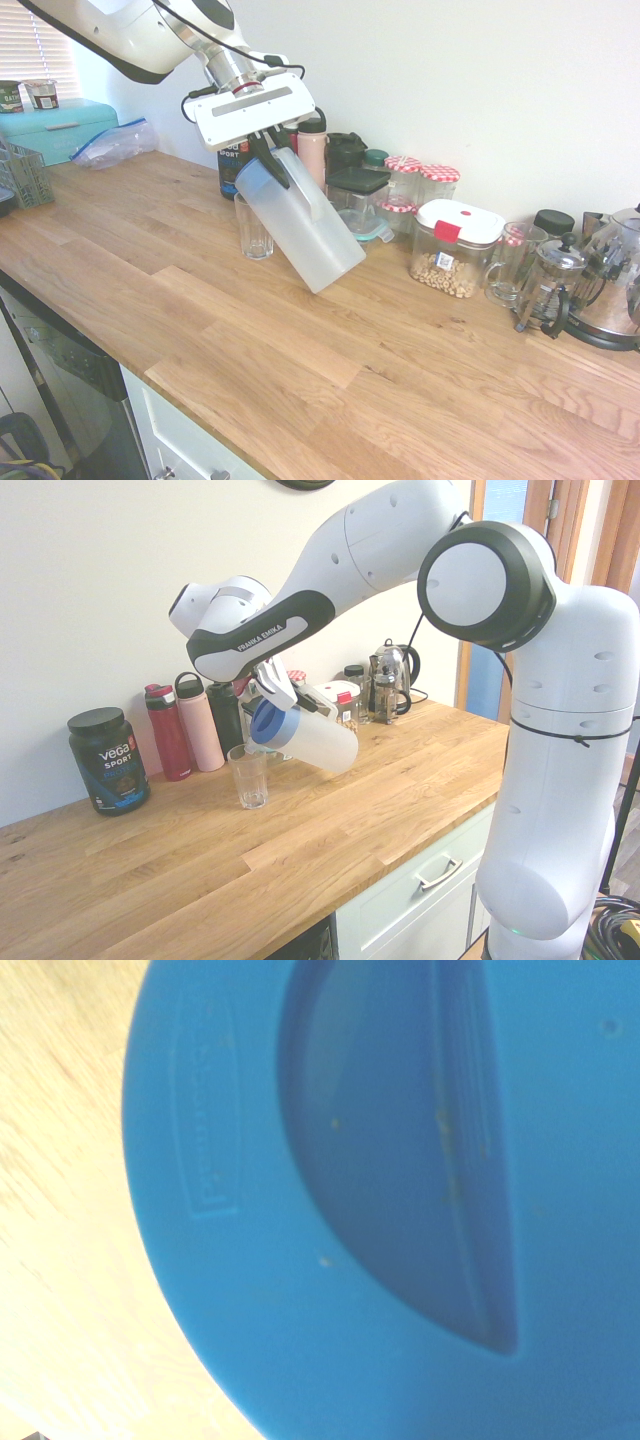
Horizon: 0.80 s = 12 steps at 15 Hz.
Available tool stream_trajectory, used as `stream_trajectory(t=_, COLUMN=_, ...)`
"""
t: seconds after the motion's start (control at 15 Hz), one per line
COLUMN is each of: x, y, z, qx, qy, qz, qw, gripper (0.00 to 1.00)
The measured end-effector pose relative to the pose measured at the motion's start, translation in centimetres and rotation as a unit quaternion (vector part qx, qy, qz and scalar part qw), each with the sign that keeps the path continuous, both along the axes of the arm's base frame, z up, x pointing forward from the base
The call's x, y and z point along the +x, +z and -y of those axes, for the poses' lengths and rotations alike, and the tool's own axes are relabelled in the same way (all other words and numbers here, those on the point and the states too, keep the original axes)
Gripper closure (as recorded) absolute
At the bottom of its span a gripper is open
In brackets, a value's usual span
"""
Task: Pour me some water
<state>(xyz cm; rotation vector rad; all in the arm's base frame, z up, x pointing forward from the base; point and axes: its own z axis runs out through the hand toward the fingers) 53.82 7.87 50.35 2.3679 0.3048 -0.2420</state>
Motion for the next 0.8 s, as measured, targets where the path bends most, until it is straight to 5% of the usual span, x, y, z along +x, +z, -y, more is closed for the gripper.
stream_trajectory(t=0.47, x=-0.8, y=3.3, z=2.8, qx=0.054, qy=-0.027, qz=0.031, qw=0.998, gripper=1.0)
stream_trajectory(t=0.8, x=-4.9, y=10.6, z=7.8, qx=0.193, qy=-0.1, qz=0.096, qw=0.971, gripper=1.0)
